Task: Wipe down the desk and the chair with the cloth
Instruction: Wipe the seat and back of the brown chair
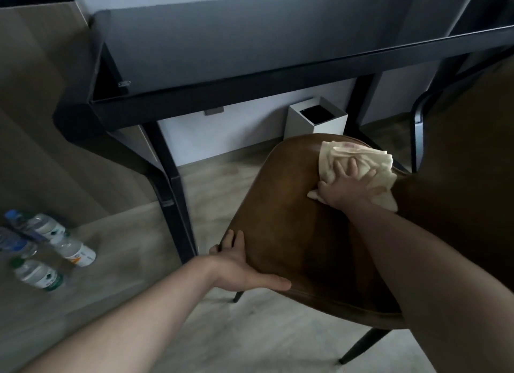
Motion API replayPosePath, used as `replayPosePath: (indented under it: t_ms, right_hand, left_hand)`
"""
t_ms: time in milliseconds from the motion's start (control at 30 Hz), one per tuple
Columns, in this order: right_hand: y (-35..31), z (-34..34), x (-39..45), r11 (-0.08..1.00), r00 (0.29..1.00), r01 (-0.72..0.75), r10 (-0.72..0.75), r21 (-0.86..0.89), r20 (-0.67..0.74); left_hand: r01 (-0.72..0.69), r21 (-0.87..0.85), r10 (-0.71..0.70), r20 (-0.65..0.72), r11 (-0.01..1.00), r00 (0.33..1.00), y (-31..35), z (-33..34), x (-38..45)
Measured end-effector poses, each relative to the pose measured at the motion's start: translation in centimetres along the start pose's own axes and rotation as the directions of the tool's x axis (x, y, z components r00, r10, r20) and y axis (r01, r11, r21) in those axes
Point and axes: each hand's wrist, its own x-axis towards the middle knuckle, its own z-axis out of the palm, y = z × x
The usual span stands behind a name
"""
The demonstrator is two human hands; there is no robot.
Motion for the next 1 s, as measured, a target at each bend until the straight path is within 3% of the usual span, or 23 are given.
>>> replayPosePath:
  t_ms: [333,533,700,800,867,900,1000]
  right_hand:
    - [1.7,-0.2,-7.7,0.990,0.988,0.137,-0.138,0.014,0.071]
    - [1.8,0.1,-18.0,0.975,0.970,0.208,-0.216,0.078,0.114]
    - [3.1,-0.8,-22.7,0.955,0.970,0.152,-0.194,0.255,0.148]
    - [3.0,-2.1,-25.3,0.974,0.947,0.209,-0.224,0.087,0.231]
    - [3.5,-3.5,-27.3,0.959,0.943,0.191,-0.239,0.210,0.233]
    - [4.1,-4.4,-28.5,0.924,0.949,0.153,-0.236,0.351,0.208]
    - [6.2,-6.7,-31.0,0.729,0.952,0.022,-0.225,0.684,0.208]
  left_hand:
    - [-0.003,-0.041,0.002,-0.013,0.999,1.000,0.7,-0.3,-1.1]
    - [-0.002,-0.081,-0.006,-0.102,0.997,0.995,0.8,0.6,-2.5]
    - [-0.090,-0.179,0.019,-0.360,0.980,0.933,1.0,2.9,-4.3]
    - [-0.161,-0.141,0.061,-0.536,0.977,0.842,2.3,4.1,-7.1]
    - [-0.195,-0.100,0.094,-0.611,0.976,0.786,3.0,4.4,-9.0]
    - [-0.216,-0.104,0.102,-0.637,0.971,0.764,3.3,4.2,-10.1]
    - [-0.293,-0.133,0.122,-0.694,0.947,0.710,4.2,2.9,-14.0]
